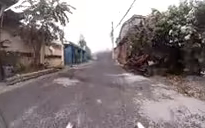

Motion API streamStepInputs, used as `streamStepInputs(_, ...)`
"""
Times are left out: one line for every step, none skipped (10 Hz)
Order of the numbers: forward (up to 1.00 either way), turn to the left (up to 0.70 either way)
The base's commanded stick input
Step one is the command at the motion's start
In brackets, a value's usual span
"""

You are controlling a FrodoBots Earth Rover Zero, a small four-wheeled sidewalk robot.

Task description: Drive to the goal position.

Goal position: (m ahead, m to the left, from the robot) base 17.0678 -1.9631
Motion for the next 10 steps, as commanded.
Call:
streamStepInputs(1.00,0.00)
streamStepInputs(1.00,0.00)
streamStepInputs(1.00,0.02)
streamStepInputs(1.00,0.05)
streamStepInputs(1.00,0.11)
streamStepInputs(1.00,0.25)
streamStepInputs(1.00,0.39)
streamStepInputs(1.00,0.32)
streamStepInputs(1.00,0.15)
streamStepInputs(1.00,0.00)
